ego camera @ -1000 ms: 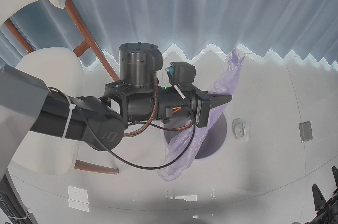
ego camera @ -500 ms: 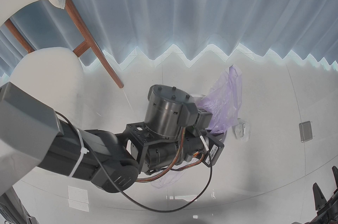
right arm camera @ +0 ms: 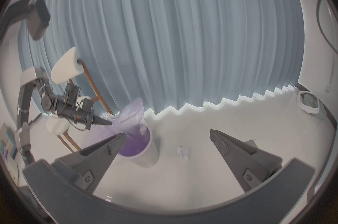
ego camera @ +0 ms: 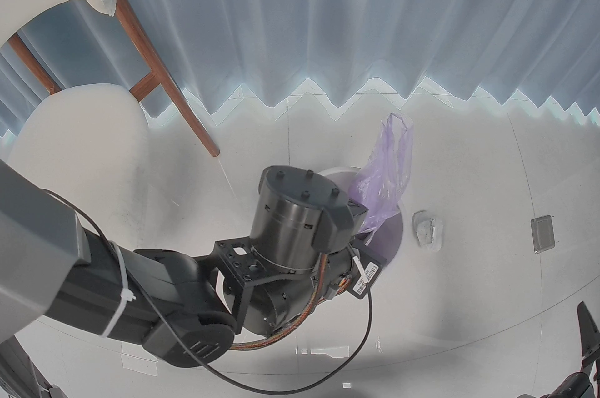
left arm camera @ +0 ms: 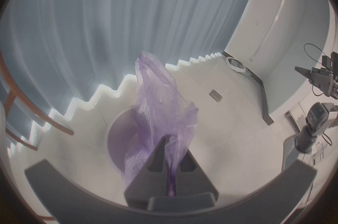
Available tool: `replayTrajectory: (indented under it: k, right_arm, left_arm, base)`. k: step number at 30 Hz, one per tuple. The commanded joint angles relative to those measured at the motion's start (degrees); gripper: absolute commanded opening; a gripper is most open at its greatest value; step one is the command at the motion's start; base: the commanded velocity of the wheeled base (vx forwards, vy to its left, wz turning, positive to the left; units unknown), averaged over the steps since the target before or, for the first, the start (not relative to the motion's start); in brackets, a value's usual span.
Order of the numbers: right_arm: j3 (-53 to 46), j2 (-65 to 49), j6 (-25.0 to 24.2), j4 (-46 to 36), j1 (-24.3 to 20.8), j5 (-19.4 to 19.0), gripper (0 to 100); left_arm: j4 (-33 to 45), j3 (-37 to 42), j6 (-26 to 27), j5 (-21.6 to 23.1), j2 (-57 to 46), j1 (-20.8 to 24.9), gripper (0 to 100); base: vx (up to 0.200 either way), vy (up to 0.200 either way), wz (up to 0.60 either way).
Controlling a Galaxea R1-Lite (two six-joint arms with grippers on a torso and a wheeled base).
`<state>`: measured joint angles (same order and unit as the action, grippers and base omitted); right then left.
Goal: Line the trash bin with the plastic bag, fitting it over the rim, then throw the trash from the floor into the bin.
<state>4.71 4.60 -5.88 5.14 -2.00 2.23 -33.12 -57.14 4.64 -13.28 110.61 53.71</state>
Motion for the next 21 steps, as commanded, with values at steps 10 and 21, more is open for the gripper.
replayTrajectory:
  k: [10, 21]
  right_arm:
    - [15.2, 44.1, -26.6, 3.4, -14.3, -2.5, 100]
    - [21.0, 59.5, -24.2, 5.1, -14.3, -7.9, 100]
  left_arm:
    - [-8.5, 4.3, -4.8, -8.1, 0.5, 6.2, 0]
    - [-8.9, 4.4, -4.7, -12.5, 0.8, 7.5, 0]
  base:
    - [0.0, 0.0, 0.0]
    - [0.0, 0.0, 0.0]
